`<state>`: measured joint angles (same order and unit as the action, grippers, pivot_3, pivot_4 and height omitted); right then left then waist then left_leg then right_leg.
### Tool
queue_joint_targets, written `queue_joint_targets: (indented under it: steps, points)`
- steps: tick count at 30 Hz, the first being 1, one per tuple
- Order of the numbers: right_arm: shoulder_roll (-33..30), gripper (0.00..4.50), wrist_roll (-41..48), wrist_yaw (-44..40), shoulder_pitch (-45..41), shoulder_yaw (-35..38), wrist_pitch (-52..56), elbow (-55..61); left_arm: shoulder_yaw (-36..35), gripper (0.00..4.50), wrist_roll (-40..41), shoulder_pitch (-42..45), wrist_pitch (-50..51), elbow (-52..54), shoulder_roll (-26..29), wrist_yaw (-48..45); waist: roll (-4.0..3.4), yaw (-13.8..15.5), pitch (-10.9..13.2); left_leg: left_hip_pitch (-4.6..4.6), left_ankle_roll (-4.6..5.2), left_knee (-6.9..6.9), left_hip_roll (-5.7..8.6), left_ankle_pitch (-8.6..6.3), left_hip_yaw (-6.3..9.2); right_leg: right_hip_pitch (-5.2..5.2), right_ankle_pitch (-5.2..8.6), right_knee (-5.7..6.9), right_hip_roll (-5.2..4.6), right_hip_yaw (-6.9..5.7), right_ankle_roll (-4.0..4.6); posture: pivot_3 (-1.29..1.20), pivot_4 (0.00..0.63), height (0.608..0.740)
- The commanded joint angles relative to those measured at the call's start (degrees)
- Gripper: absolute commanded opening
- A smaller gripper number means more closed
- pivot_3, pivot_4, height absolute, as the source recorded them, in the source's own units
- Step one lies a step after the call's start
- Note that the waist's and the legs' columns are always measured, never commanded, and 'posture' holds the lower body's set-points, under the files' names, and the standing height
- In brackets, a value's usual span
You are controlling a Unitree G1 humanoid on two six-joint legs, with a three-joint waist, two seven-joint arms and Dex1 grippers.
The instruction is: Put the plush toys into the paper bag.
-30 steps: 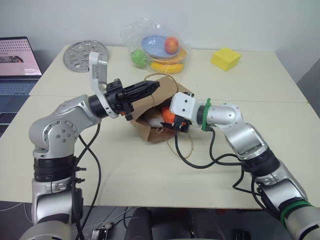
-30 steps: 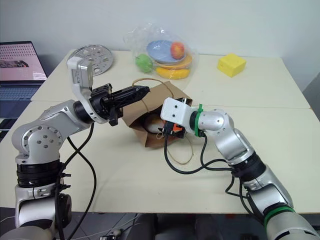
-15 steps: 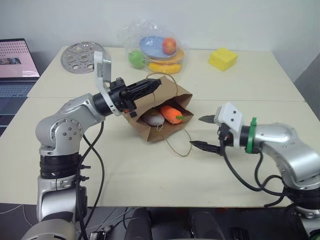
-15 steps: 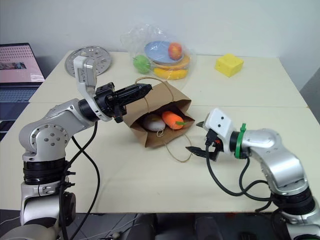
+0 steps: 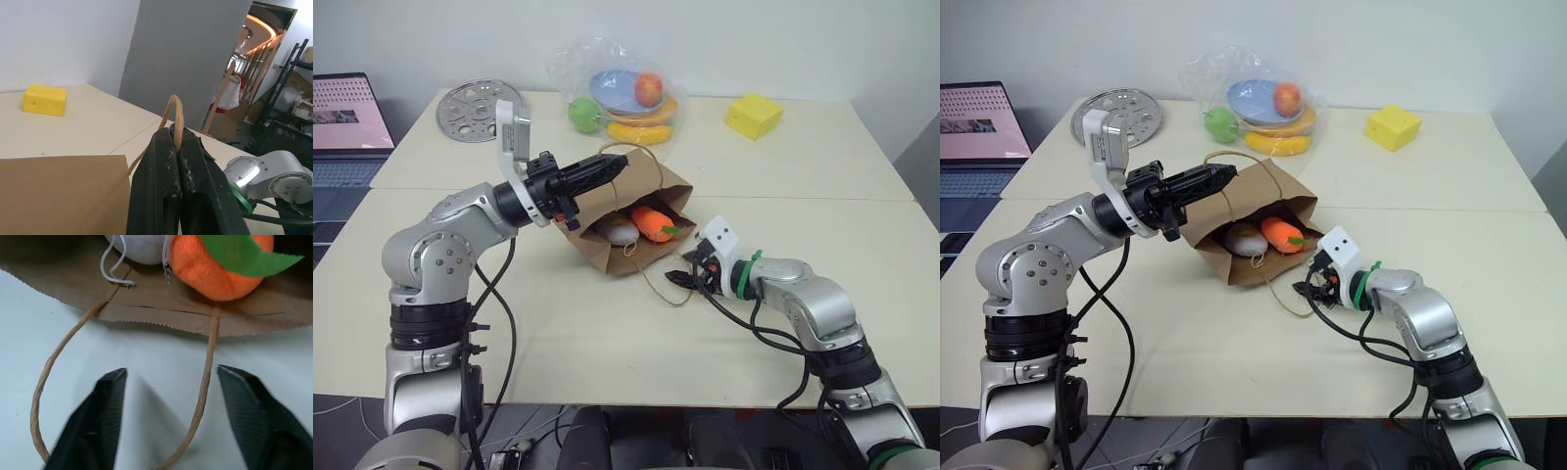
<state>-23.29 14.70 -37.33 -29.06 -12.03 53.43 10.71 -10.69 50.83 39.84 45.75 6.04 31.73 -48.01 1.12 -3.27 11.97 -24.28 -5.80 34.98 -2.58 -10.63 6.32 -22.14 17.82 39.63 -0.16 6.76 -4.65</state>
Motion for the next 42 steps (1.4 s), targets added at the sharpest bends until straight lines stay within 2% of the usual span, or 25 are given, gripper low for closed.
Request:
queue_joint_targets:
  steps: [1, 6, 15, 18, 22, 29, 42]
  points:
    - [-0.11, 1.79, 0.9, -0.46, -1.05, 0.34, -0.16, 0.48, -1.54, 0.0, 0.04, 0.21, -1.31, 1.41, 0.66, 0.01, 0.0, -0.04, 0.0, 0.0, 0.0, 0.0, 0.0, 0.0, 0.0, 0.0, 0.0, 0.0, 0.0, 0.0, 0.0, 0.0, 0.15, 0.74]
    - [0.43, 0.02, 4.08, -0.67, -1.62, 2.87, 2.38, 1.58, -1.88, 0.0, -0.34, 0.44, -1.61, 0.84, 0.67, -0.06, 0.0, -0.09, 0.0, 0.0, 0.0, 0.0, 0.0, 0.0, 0.0, -0.01, 0.0, 0.0, 0.0, 0.01, 0.0, 0.0, 0.15, 0.74]
    - [-1.51, 0.02, 23.02, 0.35, -7.16, 23.09, 24.02, 13.58, -1.81, 0.0, -0.71, 7.45, -2.55, -3.52, -0.11, -0.89, -0.01, 0.09, 0.01, -0.07, 0.0, 0.01, 0.0, 0.0, 0.06, -0.02, 0.0, -0.02, 0.0, -0.05, 0.0, 0.0, 0.15, 0.74]
    - [-2.21, 0.02, 27.28, 1.54, -12.71, 29.88, 31.32, 13.31, -0.4, 0.0, -2.66, 10.92, -4.15, -7.4, -0.26, -2.49, -0.01, 0.02, 0.01, -0.06, 0.0, 0.01, 0.0, 0.0, 0.05, -0.03, 0.0, -0.02, 0.01, -0.05, 0.0, 0.0, 0.15, 0.74]
    - [-1.63, 0.02, 28.91, 4.22, -19.26, 34.96, 37.39, 10.52, 1.74, 0.0, -6.26, 14.25, -7.0, -13.48, -1.38, -4.66, -0.02, 0.0, 0.01, -0.06, 0.01, -0.03, 0.0, 0.0, 0.04, -0.04, 0.0, -0.01, 0.0, -0.05, 0.01, 0.0, 0.15, 0.74]
    - [0.28, 0.02, 27.4, 8.13, -20.8, 34.07, 36.18, 8.26, 4.45, 0.0, -13.05, 17.69, -15.11, -25.14, -5.68, -7.82, -0.03, -0.03, 0.02, -0.1, 0.02, -0.11, 0.01, -0.01, 0.02, -0.11, 0.0, -0.07, 0.0, -0.04, 0.01, 0.0, 0.15, 0.74]
    - [2.99, 0.02, 28.04, 12.33, -22.62, 34.24, 34.61, 7.06, 3.23, 0.0, -15.11, 21.09, -17.5, -30.45, -6.11, -11.41, -0.04, -0.18, 0.02, -0.22, 0.01, -0.1, 0.01, 0.0, 0.03, -0.22, 0.0, -0.06, 0.0, -0.05, 0.01, 0.0, 0.15, 0.74]
